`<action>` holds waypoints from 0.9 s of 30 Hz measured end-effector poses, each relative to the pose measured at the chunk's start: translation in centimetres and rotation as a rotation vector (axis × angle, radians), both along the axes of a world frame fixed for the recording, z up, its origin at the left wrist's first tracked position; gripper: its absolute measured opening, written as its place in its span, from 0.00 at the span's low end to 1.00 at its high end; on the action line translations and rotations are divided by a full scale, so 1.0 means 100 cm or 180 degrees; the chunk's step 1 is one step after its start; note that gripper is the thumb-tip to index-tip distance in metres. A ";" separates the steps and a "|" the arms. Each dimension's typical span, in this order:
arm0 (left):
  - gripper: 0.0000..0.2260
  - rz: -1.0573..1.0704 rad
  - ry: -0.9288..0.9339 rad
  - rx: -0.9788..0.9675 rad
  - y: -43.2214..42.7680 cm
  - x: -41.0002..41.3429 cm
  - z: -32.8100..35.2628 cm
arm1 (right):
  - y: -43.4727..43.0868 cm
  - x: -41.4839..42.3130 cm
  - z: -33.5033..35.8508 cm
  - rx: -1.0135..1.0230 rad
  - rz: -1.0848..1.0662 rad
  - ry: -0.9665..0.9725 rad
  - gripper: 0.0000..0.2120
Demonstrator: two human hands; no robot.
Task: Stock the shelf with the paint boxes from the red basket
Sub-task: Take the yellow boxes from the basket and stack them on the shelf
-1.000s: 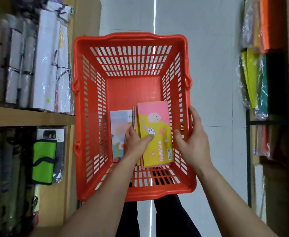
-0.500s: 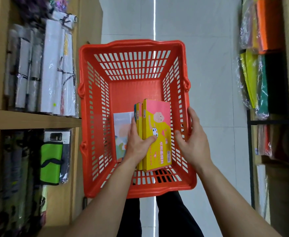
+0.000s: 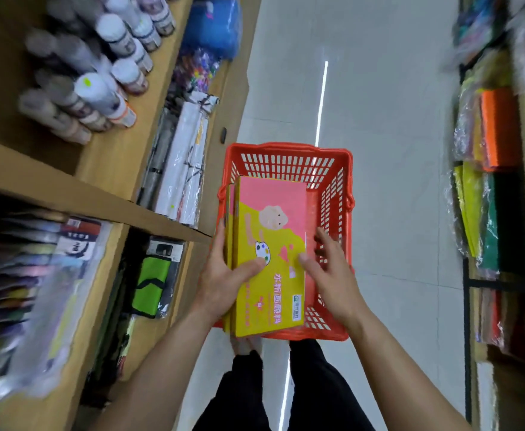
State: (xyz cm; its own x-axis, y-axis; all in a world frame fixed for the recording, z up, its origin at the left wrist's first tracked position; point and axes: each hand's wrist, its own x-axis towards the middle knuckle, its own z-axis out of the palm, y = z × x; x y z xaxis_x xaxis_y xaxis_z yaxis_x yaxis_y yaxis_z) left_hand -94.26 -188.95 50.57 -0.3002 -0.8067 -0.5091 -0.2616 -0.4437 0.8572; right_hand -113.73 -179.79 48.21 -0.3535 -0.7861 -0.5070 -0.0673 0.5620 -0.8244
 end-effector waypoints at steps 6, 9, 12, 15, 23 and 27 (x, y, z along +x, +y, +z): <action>0.42 0.0426 0.0470 -0.0250 0.010 0.035 0.082 | -0.033 0.045 0.073 -0.0597 0.0481 -0.1352 0.42; 0.41 0.0925 0.0594 -0.0450 0.024 0.060 0.120 | -0.051 0.069 0.111 -0.0830 0.0771 -0.1639 0.43; 0.42 0.1423 0.0599 -0.0842 0.044 0.088 0.158 | -0.060 0.105 0.152 -0.1032 0.1220 -0.1865 0.38; 0.44 0.1849 0.0477 -0.1198 0.069 0.123 0.196 | -0.059 0.144 0.192 -0.1094 0.1697 -0.2179 0.34; 0.40 0.2739 0.0276 -0.1855 0.163 0.234 0.275 | -0.019 0.272 0.284 -0.1454 0.2760 -0.2404 0.26; 0.36 0.3110 -0.0748 -0.2229 0.213 0.295 0.302 | 0.015 0.343 0.315 -0.1619 0.3070 -0.2251 0.26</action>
